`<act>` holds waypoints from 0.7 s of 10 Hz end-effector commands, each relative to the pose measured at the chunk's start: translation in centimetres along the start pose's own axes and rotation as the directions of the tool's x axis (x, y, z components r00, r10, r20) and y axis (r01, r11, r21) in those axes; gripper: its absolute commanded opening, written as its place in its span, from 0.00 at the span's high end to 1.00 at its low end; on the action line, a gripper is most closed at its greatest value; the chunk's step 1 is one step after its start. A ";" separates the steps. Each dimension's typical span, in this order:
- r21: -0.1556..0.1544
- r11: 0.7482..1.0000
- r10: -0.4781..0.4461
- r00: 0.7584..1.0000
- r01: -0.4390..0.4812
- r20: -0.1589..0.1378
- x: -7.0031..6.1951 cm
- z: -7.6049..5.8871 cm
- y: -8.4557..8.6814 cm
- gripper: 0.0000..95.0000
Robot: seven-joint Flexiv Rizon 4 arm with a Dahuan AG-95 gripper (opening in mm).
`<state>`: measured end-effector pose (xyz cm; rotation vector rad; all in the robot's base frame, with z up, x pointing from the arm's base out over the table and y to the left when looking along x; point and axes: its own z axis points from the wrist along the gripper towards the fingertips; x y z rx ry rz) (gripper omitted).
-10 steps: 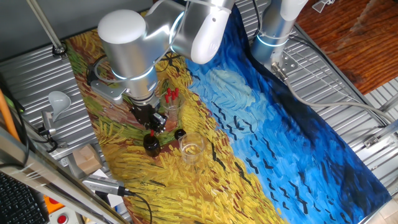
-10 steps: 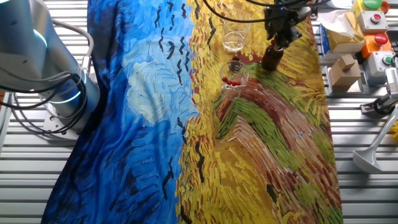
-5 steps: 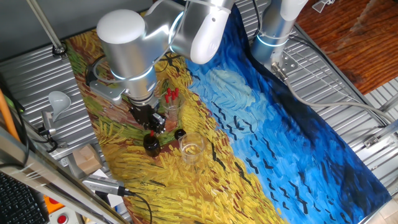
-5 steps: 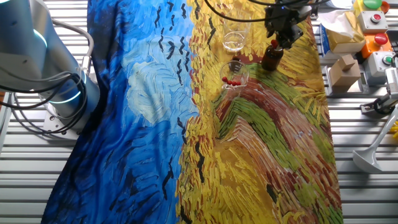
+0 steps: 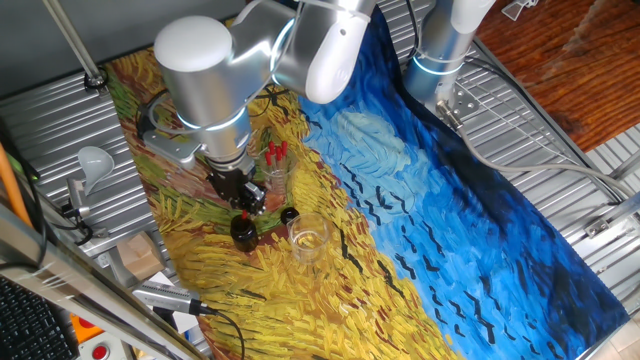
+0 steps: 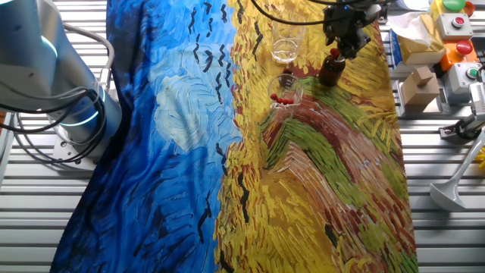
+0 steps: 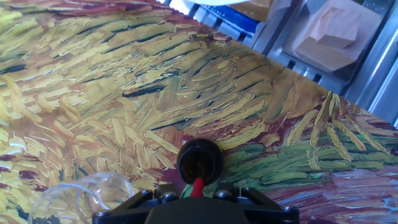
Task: Transfer liquid using a dropper
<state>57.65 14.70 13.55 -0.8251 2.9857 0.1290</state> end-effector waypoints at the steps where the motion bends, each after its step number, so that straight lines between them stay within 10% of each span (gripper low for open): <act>1: -0.005 1.000 -0.009 1.000 0.009 -0.003 -0.1 0.0 0.0 0.60; 7: -0.002 0.999 0.039 0.999 -0.039 -0.002 0.1 0.8 0.5 0.60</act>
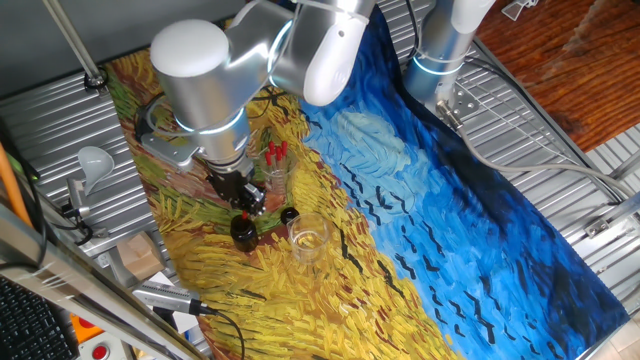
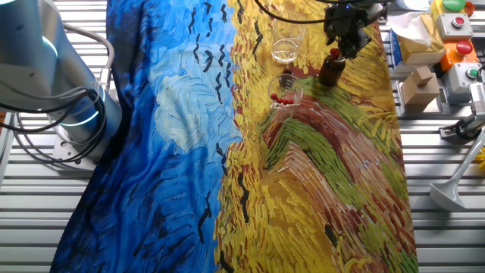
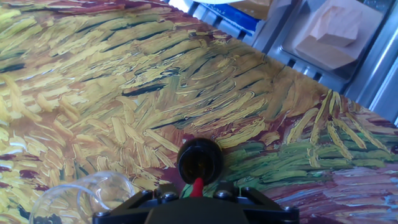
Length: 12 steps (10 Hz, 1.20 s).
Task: Transfer liquid using a dropper
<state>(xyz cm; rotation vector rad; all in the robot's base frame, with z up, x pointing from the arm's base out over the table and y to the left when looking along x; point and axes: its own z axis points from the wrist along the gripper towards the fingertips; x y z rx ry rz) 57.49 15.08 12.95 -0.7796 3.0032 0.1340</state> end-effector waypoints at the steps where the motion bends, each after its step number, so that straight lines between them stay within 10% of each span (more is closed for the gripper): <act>1: 0.001 1.000 0.011 1.000 -0.011 0.002 0.1 0.6 0.1 0.60; 5: 0.004 1.000 0.006 1.000 -0.006 0.005 0.2 1.4 0.0 0.60; 6: 0.005 1.000 0.007 1.000 -0.007 0.005 0.2 1.5 0.0 0.80; 11: 0.009 1.000 0.010 1.000 -0.010 0.003 0.2 1.6 0.0 0.80; 12: 0.009 1.000 0.010 1.000 -0.010 0.002 0.2 1.6 0.0 1.00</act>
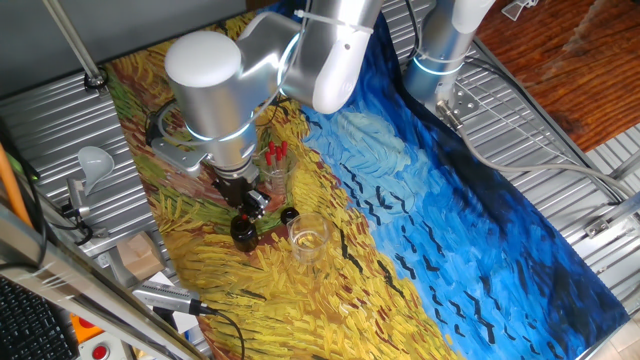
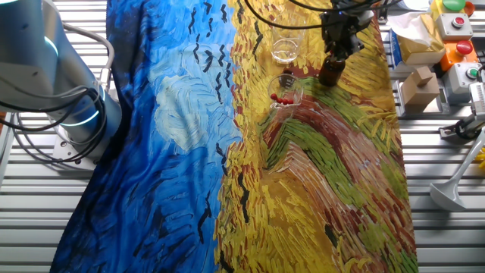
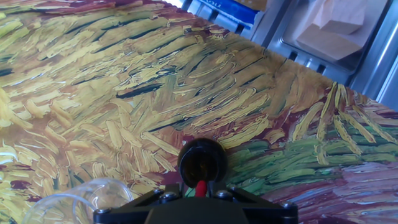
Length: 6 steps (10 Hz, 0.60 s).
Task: Transfer liquid using a dropper
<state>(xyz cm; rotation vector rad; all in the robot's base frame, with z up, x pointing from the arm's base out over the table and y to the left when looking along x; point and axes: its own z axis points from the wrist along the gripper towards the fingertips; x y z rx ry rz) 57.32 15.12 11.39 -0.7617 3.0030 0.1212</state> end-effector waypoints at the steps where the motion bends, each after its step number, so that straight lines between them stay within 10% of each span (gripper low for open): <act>1: 0.000 1.000 -0.001 1.000 0.001 -0.002 0.0 0.0 0.0 1.00; 6: 0.002 1.000 0.005 1.000 -0.005 -0.005 0.0 0.0 0.0 1.00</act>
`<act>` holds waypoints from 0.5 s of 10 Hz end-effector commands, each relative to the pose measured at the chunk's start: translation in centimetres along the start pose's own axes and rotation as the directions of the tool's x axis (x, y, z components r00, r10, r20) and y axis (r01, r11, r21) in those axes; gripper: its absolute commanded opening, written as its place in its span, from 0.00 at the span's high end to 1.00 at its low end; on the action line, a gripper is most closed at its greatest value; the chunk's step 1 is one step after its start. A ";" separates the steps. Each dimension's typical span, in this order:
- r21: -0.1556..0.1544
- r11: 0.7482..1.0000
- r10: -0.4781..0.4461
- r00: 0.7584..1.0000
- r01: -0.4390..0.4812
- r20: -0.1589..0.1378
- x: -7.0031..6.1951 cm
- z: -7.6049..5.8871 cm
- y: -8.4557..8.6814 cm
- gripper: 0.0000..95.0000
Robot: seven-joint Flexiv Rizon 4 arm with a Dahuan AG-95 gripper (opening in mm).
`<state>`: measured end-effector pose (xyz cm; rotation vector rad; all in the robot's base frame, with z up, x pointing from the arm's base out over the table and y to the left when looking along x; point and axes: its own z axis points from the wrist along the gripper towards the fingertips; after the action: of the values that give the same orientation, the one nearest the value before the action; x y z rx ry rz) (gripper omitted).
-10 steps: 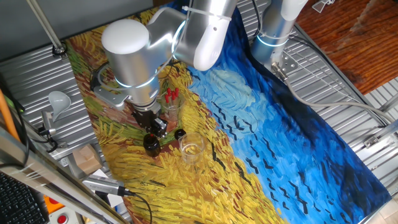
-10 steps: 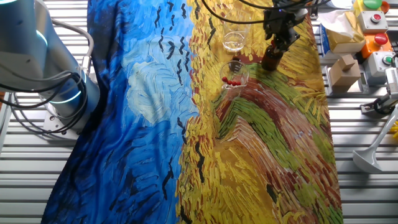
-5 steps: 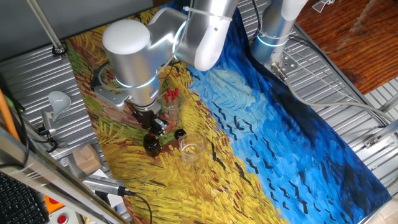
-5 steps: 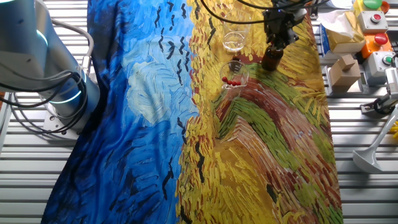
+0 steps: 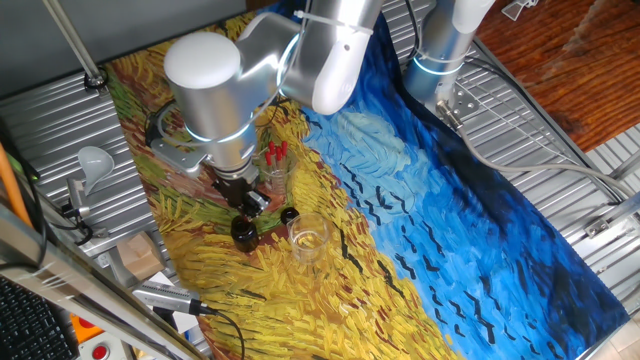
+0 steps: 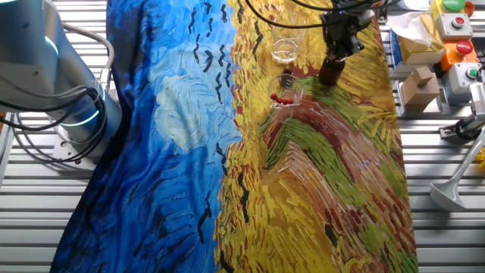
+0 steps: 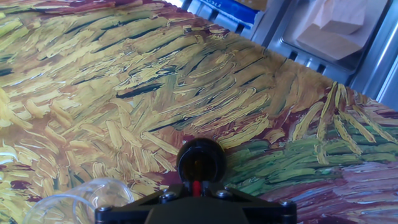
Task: Transfer liquid using a dropper
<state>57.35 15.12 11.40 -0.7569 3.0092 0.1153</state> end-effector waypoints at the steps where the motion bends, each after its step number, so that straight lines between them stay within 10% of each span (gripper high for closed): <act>1: -0.002 1.000 -0.002 1.000 0.002 -0.001 0.0 -0.1 0.0 1.00; 5: -0.004 1.000 -0.019 1.000 0.019 -0.002 -0.1 -0.9 0.1 1.00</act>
<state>57.34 15.13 12.41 -0.7849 3.0043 0.1220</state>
